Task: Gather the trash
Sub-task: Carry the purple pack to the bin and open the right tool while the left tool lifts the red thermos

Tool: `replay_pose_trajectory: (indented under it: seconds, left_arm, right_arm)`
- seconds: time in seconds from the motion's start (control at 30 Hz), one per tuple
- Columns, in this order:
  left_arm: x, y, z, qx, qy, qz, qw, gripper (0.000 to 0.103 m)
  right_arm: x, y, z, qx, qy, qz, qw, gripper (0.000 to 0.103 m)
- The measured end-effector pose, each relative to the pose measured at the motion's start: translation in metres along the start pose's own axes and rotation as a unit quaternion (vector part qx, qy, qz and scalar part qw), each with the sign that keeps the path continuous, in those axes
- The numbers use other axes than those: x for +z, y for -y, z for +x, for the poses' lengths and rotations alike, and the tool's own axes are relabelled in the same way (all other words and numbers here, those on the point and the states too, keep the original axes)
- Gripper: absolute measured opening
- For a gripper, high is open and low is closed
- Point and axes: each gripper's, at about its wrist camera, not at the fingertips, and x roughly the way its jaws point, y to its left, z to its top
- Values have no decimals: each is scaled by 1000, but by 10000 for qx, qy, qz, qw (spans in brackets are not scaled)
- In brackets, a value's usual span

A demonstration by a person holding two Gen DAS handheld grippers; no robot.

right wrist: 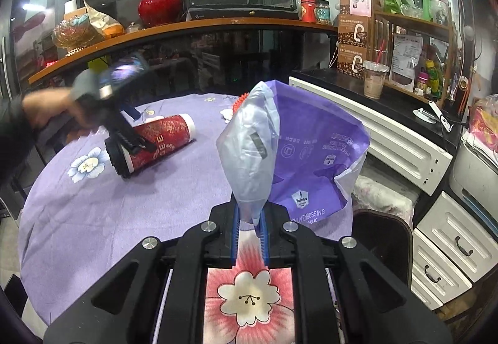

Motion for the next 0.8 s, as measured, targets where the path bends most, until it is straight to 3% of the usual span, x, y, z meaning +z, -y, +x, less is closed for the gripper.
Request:
replay_pose_trajectory:
  seconds: [0.07, 0.17, 0.3, 0.47, 0.6, 0.8]
  left_arm:
    - [11, 1, 20, -115, -577, 257, 9979, 97]
    - [17, 2, 44, -113, -1166, 382, 9924, 80]
    - [13, 3, 42, -184, -1035, 439, 9935, 75]
    - [-2, -2, 12, -373, -101, 172, 9991, 75]
    - [-15, 6, -25, -434, 866, -134, 9952, 75]
    - [-51, 41, -81, -678, 2421, -802, 9645, 75]
  right_arm:
    - [-2, 1, 1, -18, -28, 3, 10000, 11]
    - [-5, 4, 0, -33, -56, 40, 10000, 11]
    - [-9, 12, 0, -81, -95, 106, 9999, 11]
    - [-11, 25, -3, -98, 18, 305, 9995, 11]
    - [-17, 33, -10, -72, 86, 448, 9989, 11]
    - [-30, 49, -24, -20, 106, 674, 9977, 11]
